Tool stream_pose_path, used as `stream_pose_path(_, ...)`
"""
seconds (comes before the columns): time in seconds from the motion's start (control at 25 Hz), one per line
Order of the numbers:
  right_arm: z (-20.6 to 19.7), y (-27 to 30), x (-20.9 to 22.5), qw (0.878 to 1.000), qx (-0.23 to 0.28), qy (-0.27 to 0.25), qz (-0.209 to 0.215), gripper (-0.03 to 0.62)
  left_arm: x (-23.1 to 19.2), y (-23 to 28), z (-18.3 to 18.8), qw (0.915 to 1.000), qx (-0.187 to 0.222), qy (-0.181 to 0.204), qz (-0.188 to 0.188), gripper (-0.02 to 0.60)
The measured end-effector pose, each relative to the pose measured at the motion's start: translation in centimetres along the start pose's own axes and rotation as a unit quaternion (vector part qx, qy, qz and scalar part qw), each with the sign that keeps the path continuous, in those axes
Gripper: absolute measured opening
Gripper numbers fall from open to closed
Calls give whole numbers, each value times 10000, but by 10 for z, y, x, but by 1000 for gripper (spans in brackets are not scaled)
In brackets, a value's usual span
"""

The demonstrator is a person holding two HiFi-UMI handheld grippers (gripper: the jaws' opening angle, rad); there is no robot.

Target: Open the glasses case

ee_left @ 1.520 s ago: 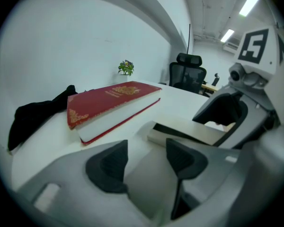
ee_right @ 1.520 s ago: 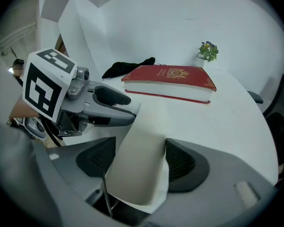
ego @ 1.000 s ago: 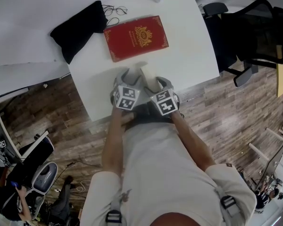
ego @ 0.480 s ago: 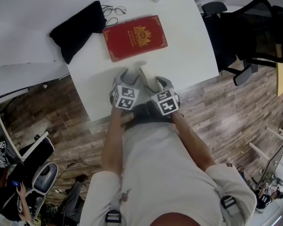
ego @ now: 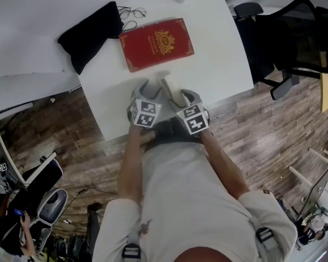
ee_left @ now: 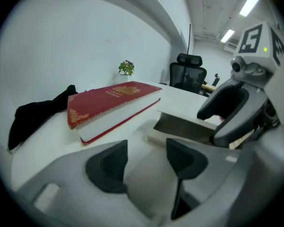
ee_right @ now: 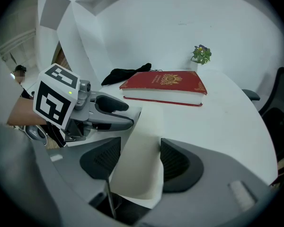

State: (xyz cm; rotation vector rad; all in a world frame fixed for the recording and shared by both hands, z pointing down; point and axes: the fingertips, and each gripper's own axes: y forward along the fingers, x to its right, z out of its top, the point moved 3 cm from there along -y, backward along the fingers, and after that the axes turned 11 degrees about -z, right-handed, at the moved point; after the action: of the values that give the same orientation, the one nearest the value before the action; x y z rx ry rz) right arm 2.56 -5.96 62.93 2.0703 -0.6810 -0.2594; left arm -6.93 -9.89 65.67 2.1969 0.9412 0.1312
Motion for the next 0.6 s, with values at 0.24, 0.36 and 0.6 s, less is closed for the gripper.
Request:
stream_pose_path(0.24, -1, -2, 2, 10000, 18, 39, 0, 253, 0, 1, -3, 10000, -38, -31, 5, 257)
stream_pose_path(0.36, -1, -2, 3, 10000, 50, 71, -9, 244, 0, 2, -5, 10000, -26, -36, 11, 256)
stream_pose_path(0.6, 0, -2, 6, 9999, 140, 89, -35, 232, 0, 0, -1, 10000, -18, -27, 30, 256)
